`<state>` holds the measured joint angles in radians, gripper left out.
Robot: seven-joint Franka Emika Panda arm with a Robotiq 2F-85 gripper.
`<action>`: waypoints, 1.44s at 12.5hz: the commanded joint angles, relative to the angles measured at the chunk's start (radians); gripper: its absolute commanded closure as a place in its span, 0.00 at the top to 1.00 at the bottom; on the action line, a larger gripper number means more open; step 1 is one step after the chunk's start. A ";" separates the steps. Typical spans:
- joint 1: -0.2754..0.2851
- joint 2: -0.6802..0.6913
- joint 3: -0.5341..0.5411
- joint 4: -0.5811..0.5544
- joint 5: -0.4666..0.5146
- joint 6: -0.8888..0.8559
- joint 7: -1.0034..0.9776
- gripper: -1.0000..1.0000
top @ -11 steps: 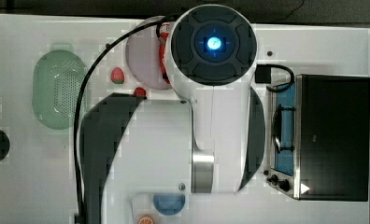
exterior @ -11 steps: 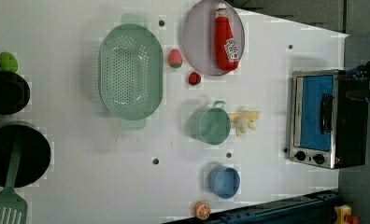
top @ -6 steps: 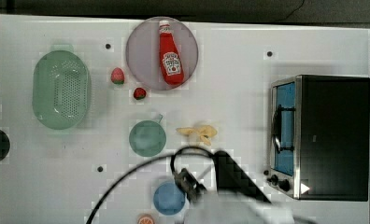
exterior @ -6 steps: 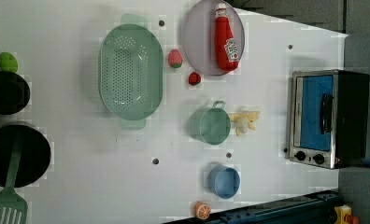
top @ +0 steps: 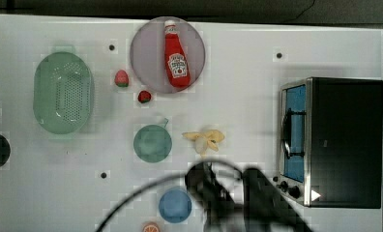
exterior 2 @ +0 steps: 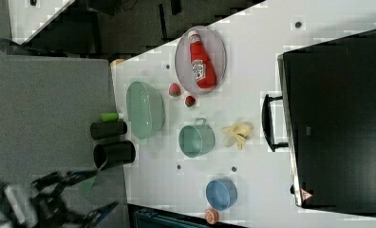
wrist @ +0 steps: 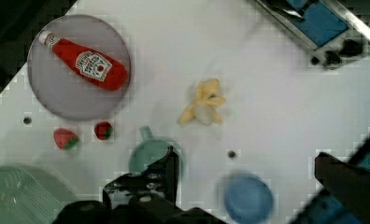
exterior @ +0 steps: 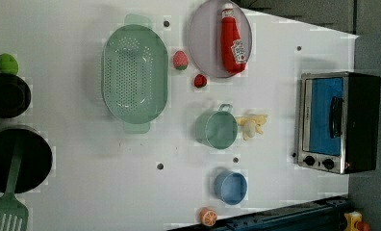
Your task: Pick banana from table and place on oven.
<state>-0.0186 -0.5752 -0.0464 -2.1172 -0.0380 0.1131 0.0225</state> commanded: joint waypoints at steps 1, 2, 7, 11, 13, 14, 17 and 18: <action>0.007 0.171 0.009 -0.164 0.012 0.145 0.048 1.00; 0.007 0.214 0.009 -0.190 0.012 0.220 0.048 1.00; 0.004 0.472 0.009 -0.267 0.012 0.570 0.048 1.00; 0.000 0.672 0.008 -0.300 0.012 0.809 0.048 1.00; 0.000 0.753 0.008 -0.323 0.012 0.907 0.050 1.00; 0.000 0.787 0.008 -0.330 0.012 0.947 0.051 1.00; 0.000 0.876 0.009 -0.334 0.012 1.039 0.051 1.00; 0.001 0.898 0.011 -0.335 0.012 1.063 0.051 1.00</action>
<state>-0.0181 0.3359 -0.0632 -2.4570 -0.0264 1.1553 0.0455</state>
